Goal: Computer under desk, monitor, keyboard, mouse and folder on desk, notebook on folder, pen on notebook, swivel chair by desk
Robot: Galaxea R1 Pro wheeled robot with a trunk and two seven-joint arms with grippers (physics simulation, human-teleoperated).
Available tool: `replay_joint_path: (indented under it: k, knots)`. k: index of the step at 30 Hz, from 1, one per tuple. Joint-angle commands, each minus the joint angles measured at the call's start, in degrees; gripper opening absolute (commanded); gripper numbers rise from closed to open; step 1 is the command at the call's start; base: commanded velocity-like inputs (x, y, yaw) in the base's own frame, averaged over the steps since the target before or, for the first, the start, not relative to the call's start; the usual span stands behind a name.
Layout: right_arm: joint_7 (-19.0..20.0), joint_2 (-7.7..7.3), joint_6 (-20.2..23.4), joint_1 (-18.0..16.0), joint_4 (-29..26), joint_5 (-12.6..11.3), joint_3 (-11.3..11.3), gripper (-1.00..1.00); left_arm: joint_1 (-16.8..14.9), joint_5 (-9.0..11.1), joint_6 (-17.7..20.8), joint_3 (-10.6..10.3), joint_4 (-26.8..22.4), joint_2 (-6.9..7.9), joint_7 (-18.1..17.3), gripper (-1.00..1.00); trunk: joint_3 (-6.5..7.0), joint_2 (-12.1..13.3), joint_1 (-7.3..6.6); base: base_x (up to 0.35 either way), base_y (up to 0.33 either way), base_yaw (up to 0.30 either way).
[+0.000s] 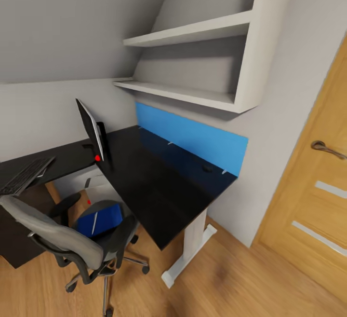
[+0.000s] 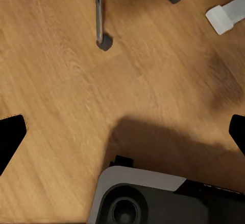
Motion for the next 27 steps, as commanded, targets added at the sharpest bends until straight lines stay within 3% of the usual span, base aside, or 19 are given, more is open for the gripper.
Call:
replay_joint_path:
  k: [1, 9, 21, 27]
  knots:
    - [-0.58, -0.01, -0.06, -0.02, -0.01, 0.56, 0.13, 1.0, 0.01, 0.53, -0.07, -0.2, -0.06, 0.02, 0.02, 1.0, -0.07, -0.06, 0.02, 0.0, 0.0, 0.286]
    - [-0.58, -0.01, -0.06, -0.02, -0.01, 0.56, 0.13, 1.0, 0.0, 0.53, -0.09, -0.2, -0.06, 0.03, 0.02, 1.0, -0.07, -0.06, 0.02, -0.008, -0.033, 0.287]
    - [-0.58, -0.01, -0.06, -0.02, -0.01, 0.56, 0.13, 1.0, 0.0, 0.53, -0.04, -0.2, -0.06, 0.03, 0.02, 1.0, -0.07, -0.06, 0.02, -0.087, -0.233, 0.286]
    - [-0.58, -0.01, -0.06, -0.02, -0.01, 0.56, 0.13, 1.0, -0.01, 0.53, -0.07, -0.2, -0.06, 0.09, 0.02, 1.0, -0.07, -0.06, 0.02, -0.042, -0.098, 0.287]
